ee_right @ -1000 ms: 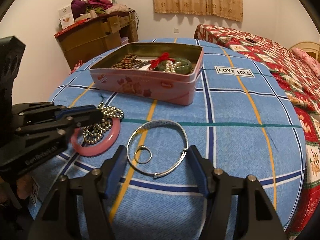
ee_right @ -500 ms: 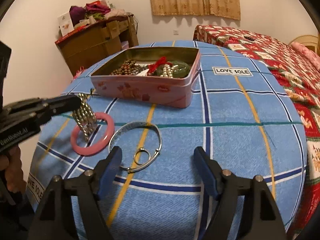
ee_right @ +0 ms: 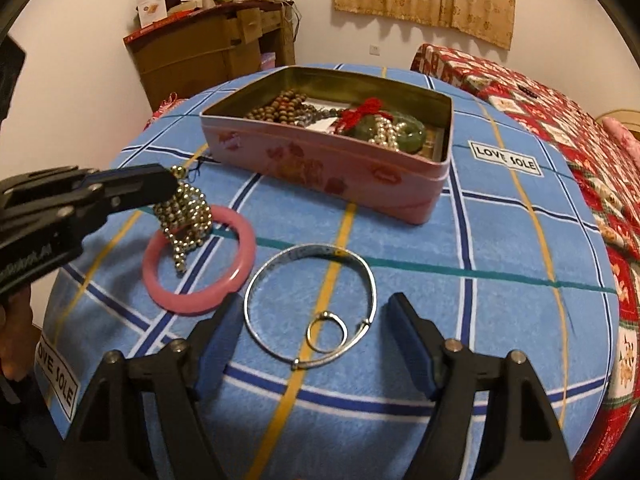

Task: Organize jewelry
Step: 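Grasp the gold bead chain with the left tool while the right grasps the silver bangle, then carry the chain and silver bangle into the tin and open both tools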

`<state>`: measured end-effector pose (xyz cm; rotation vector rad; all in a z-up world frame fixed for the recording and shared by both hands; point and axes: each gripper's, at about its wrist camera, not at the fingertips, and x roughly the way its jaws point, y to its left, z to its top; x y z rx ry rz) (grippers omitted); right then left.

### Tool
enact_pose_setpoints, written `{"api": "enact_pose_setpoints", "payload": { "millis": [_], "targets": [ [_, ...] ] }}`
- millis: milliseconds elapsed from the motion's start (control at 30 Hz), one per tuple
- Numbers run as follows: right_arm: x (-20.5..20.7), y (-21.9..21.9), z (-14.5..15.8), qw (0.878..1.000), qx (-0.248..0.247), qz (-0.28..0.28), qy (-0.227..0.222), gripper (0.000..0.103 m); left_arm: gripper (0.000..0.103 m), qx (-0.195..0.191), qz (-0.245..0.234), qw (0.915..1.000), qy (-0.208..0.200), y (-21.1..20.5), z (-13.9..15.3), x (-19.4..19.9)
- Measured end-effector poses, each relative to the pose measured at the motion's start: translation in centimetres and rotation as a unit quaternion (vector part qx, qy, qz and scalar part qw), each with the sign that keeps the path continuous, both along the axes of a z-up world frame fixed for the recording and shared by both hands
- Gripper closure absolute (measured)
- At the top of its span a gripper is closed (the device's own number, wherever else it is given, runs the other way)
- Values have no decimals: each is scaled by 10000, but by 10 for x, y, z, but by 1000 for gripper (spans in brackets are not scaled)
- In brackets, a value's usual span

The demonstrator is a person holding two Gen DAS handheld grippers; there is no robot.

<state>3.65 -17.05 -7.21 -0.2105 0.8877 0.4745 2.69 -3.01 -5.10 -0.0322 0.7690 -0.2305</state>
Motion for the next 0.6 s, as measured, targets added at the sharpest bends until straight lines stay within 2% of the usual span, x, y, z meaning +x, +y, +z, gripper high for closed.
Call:
{"api": "enact_pose_setpoints", "payload": {
  "millis": [600],
  "targets": [
    [-11, -7, 21, 9990, 337, -30, -289, 33, 96, -22, -53, 9998, -192, 3, 21, -2]
  ]
}}
